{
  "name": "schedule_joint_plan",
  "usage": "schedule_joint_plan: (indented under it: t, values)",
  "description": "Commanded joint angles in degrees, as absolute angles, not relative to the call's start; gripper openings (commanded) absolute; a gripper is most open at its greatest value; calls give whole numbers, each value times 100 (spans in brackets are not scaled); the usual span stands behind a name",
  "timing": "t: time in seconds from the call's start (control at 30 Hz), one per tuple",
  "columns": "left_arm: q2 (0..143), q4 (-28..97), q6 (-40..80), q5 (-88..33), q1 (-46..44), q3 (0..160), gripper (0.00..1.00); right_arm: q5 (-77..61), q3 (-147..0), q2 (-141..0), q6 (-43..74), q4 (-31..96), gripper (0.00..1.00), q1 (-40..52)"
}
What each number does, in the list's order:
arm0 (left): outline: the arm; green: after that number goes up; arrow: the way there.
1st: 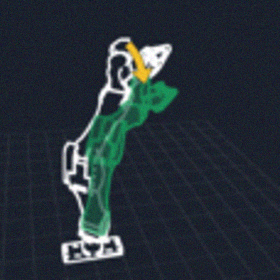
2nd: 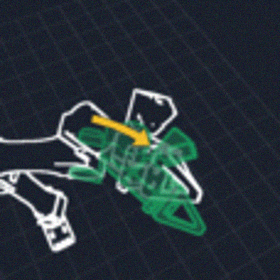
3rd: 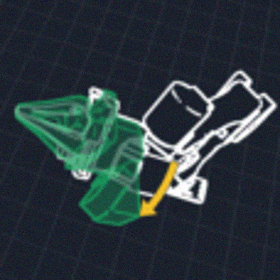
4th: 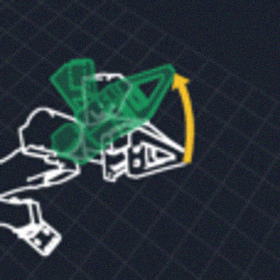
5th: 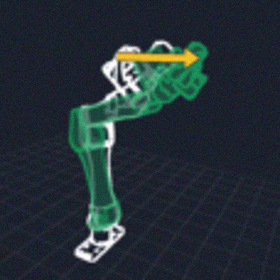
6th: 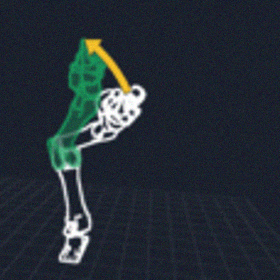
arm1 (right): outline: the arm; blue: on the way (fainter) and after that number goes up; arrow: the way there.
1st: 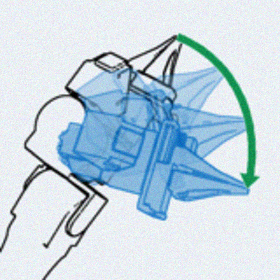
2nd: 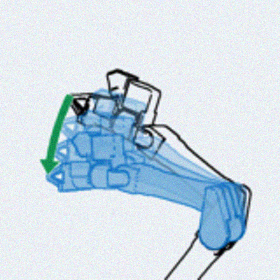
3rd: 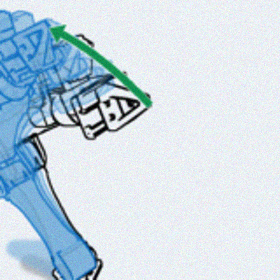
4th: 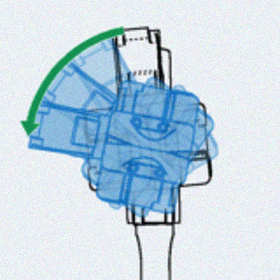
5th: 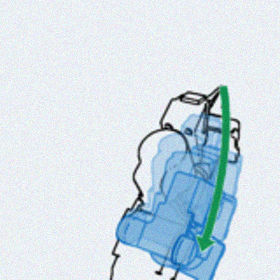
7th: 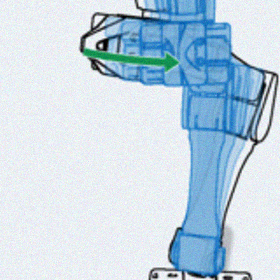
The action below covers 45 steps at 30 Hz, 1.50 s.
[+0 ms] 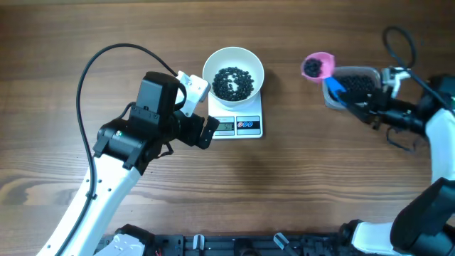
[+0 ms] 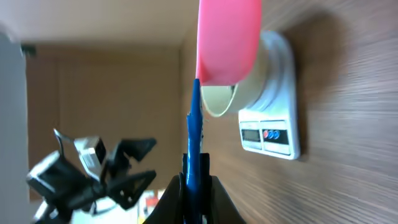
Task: Scoop item into bowl and weigh 150g on scale
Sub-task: 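Carry the filled scoop left over the white bowl, then tip the scoop to pour beans into the bowl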
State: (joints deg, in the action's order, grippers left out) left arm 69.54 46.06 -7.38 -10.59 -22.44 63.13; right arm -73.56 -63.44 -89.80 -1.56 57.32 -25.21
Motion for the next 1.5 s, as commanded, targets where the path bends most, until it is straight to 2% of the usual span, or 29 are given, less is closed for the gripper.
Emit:
schedule_joint_plan:
  t: [0.0,0.13,0.23,0.4,0.57,0.8,0.87,1.0,1.2,1.47]
  values:
    - [6978,4593,-705,-1151,-2265,6440,100,-7703,-6287,-9054,-104,5417,4,-1833]
    - [6978,4593,-705,-1151,-2265,6440,100,-7647,-6287,-9054,707,4407,4,-934]
    - [6978,4593,-705,-1151,-2265,6440,100,-6947,-6287,-9054,1632,3599,4,-377]
    - [6978,4593,-705,-1151,-2265,6440,100,-5940,-6287,-9054,1514,3225,4,283]
    - [6978,4593,-705,-1151,-2265,6440,100,-3944,-6287,-9054,1166,3083,4,893]
    - [6978,4593,-705,-1151,-2265,6440,100,-4174,-6287,-9054,913,2029,4,1033]
    - [6978,4593,-705,-1153,-2265,6440,100,-4180,-6287,-9054,847,1957,4,1033]
    - [6978,4593,-705,-1151,-2265,6440,100,-4180,-6287,-9054,-93,1903,4,1033]
    - [6978,4593,-705,-1151,-2265,6440,100,-4178,-6287,-9054,-336,1570,4,1033]
    - [6978,4593,-705,-1151,-2265,6440,100,-4180,-6287,-9054,-829,1944,4,1033]
